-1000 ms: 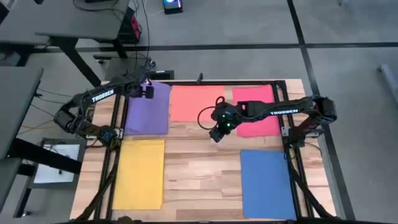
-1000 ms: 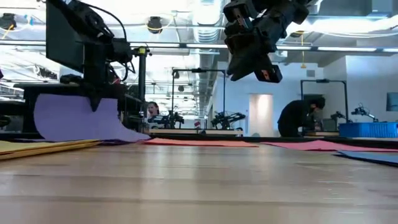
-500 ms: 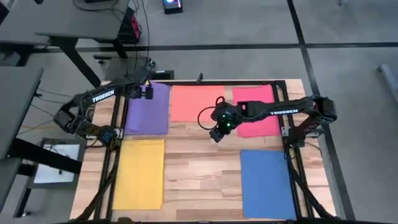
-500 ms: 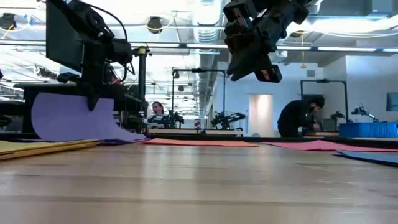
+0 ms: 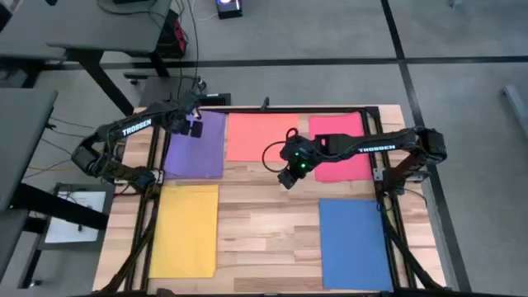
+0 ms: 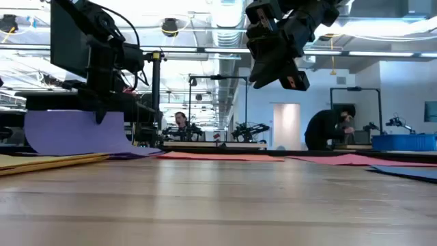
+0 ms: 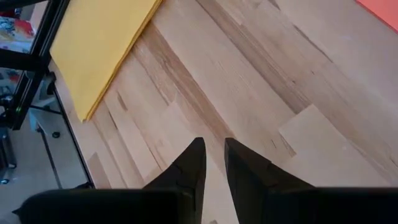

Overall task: Organize paper
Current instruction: Stack the purple paper on top of the other purple paper

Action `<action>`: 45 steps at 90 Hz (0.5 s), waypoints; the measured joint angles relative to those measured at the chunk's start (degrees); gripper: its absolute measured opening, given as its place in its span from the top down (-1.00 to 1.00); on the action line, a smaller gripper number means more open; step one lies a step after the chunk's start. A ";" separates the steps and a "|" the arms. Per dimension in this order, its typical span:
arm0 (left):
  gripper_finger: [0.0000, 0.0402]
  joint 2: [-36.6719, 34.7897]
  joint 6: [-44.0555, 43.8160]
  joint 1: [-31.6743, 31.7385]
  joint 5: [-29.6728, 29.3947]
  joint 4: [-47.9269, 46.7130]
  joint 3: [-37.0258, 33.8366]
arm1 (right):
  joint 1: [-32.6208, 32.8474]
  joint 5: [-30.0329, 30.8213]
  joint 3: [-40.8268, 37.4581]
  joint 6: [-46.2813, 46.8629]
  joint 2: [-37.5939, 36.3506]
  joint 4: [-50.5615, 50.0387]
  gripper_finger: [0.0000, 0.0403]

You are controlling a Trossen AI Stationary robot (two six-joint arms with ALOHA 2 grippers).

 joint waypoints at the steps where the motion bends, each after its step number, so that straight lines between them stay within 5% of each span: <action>1: 0.51 0.00 0.28 0.00 0.07 -0.17 0.06 | -0.01 0.00 0.00 0.01 0.00 0.01 0.74; 16: 0.52 0.00 2.88 -0.03 0.23 -0.60 0.34 | -0.02 0.00 0.02 0.02 0.00 0.03 0.74; 34: 0.54 0.05 16.89 -1.29 -1.08 -0.02 0.76 | 0.07 0.00 0.02 0.15 0.00 0.07 0.74; 45: 0.54 0.04 23.18 -2.18 -7.02 -4.38 4.16 | 0.07 0.00 0.02 0.15 0.00 0.08 0.74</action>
